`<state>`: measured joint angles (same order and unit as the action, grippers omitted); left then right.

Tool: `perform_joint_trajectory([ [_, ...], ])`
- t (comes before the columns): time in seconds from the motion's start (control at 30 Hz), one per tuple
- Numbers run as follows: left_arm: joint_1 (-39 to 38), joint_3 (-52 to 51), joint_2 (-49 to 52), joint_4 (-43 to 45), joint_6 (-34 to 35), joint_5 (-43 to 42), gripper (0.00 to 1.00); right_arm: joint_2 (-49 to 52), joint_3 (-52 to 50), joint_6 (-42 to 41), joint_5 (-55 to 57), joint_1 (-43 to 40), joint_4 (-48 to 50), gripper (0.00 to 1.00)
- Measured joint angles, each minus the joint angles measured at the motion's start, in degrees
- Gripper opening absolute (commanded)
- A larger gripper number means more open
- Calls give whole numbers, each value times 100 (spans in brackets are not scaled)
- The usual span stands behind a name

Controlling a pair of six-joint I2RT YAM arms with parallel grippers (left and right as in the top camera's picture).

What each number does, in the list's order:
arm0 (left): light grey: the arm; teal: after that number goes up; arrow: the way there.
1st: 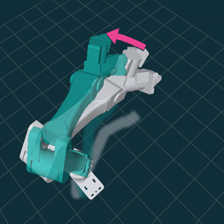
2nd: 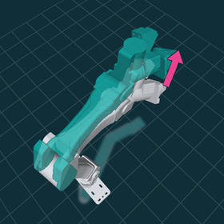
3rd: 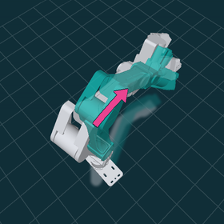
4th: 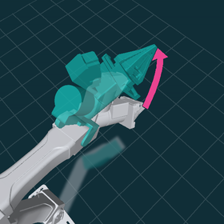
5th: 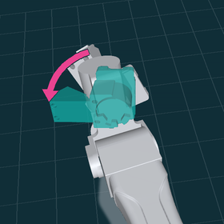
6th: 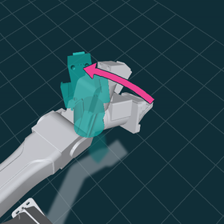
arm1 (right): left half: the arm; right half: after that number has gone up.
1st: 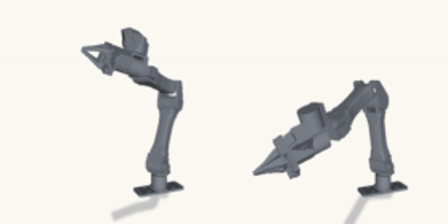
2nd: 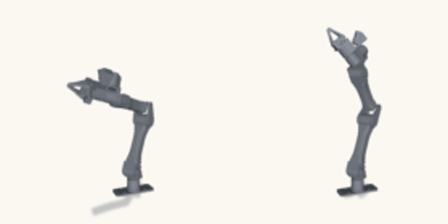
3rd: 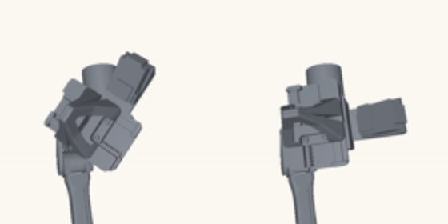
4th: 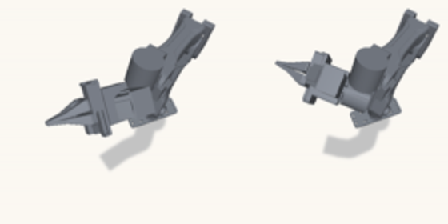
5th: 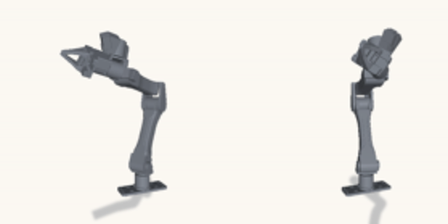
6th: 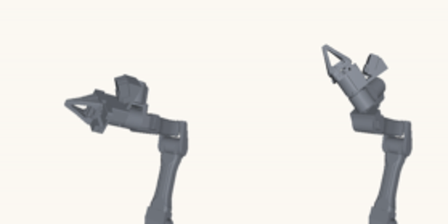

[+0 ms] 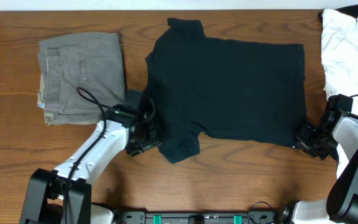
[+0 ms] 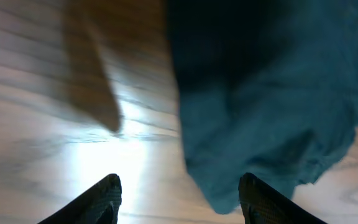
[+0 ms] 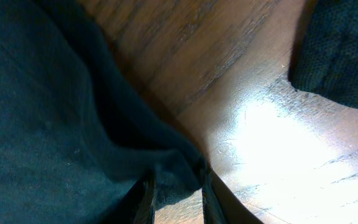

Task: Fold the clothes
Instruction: 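Move the left gripper to the left sleeve and the right to the lower-right hem, then grasp the black shirt's lower-left hem and lower-right hem with both grippers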

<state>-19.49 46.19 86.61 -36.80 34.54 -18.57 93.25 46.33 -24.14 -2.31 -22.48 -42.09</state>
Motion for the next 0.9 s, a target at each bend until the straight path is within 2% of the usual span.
perform_joint_trajectory([
  [0.27,-734,-4,7,348,155,234,62,0,0,0,-2,0,2,24],
  [0.63,-754,168,776,278,385,317,62,0,0,2,-22,0,2,25],
  [0.67,-715,232,837,221,404,280,61,0,0,0,-22,0,2,25],
  [0.77,-549,326,944,120,461,133,47,0,0,0,-24,0,4,26],
  [0.9,-372,334,986,59,446,0,45,0,0,0,-24,0,0,26],
])
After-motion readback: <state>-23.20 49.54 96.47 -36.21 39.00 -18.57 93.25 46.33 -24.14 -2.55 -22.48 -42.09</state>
